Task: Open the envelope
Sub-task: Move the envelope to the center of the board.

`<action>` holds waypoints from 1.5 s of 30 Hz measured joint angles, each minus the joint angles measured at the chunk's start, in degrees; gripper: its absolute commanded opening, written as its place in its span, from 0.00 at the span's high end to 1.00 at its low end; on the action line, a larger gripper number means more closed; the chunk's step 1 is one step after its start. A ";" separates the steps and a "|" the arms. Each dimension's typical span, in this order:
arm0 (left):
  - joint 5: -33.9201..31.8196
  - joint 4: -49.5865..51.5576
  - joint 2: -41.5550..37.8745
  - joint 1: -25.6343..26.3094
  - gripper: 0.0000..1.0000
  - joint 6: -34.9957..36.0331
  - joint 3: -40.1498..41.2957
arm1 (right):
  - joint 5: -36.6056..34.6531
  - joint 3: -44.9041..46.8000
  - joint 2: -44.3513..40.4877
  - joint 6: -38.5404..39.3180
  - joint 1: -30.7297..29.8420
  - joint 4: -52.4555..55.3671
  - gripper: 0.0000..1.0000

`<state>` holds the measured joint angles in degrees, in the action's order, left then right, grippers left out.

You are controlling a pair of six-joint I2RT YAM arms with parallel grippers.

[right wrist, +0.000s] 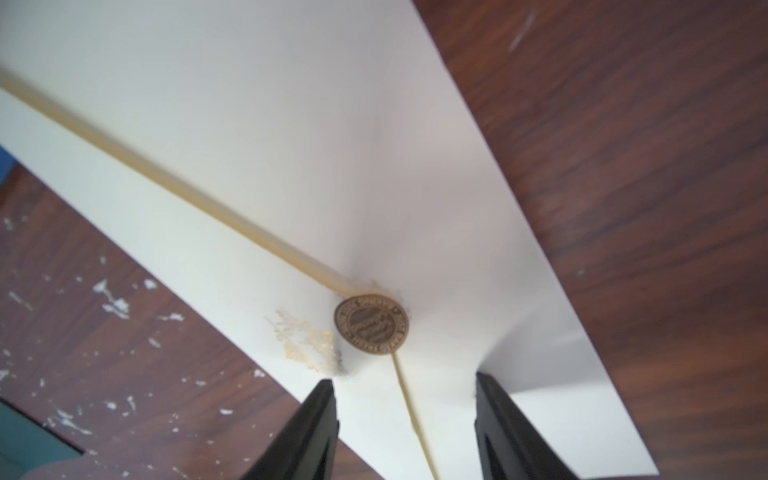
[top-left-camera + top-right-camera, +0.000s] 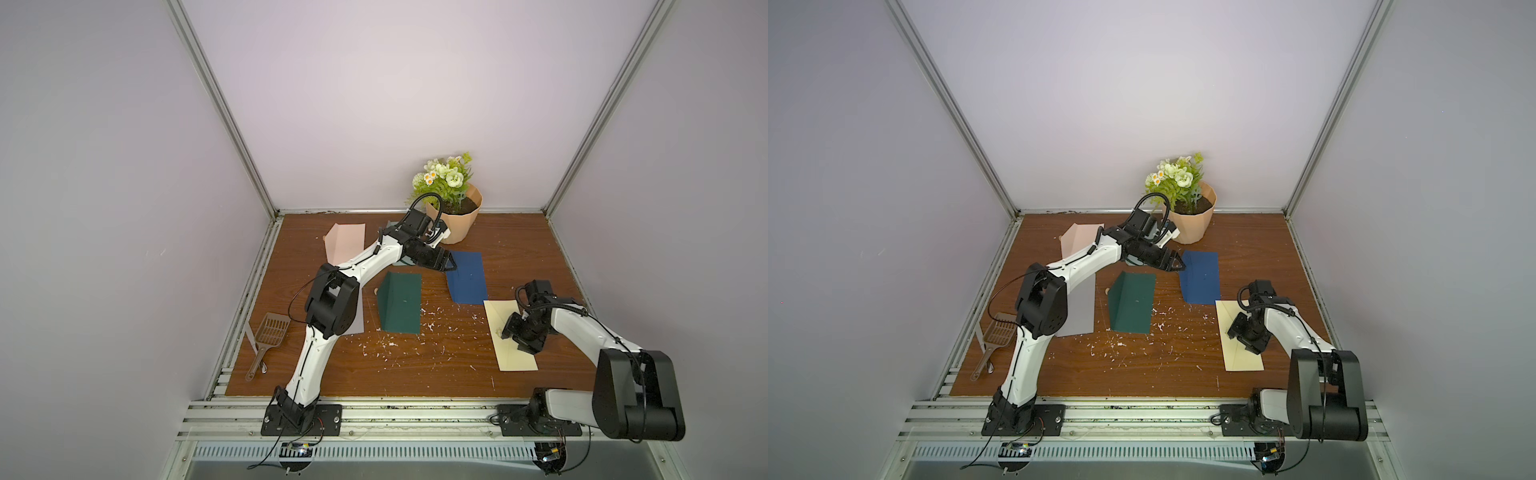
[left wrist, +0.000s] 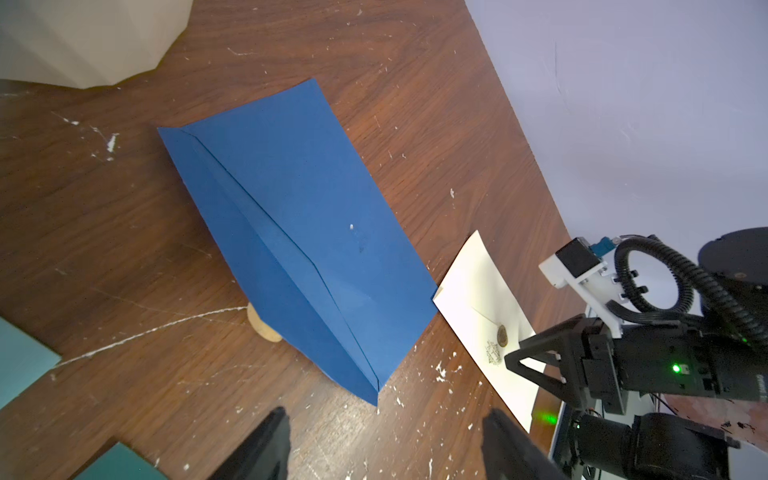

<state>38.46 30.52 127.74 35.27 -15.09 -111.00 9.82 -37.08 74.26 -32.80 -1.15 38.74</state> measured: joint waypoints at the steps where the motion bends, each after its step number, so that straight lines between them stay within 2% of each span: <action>1: 0.00 -0.09 -0.09 0.02 0.26 0.15 0.22 | 0.35 0.52 -0.79 -0.35 -0.57 0.26 0.43; 8: -0.09 0.17 -0.13 0.24 0.26 0.55 1.14 | 2.16 3.48 -4.79 -2.54 -3.34 0.98 0.45; 13: -0.07 0.17 -0.13 0.24 0.26 0.55 1.14 | 3.61 3.48 -4.39 -4.87 -8.17 0.02 0.45; 29: -0.44 0.24 -2.12 0.24 0.26 0.98 4.96 | 5.66 -5.62 7.98 -11.23 -26.40 -2.62 0.45; 45: -1.40 0.37 -5.09 0.24 0.27 2.08 10.05 | 7.02 -16.52 19.06 -13.60 -38.03 -5.99 0.44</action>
<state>37.06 30.89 122.65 35.51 -13.02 -100.95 16.84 -53.60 93.32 -46.39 -39.18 32.75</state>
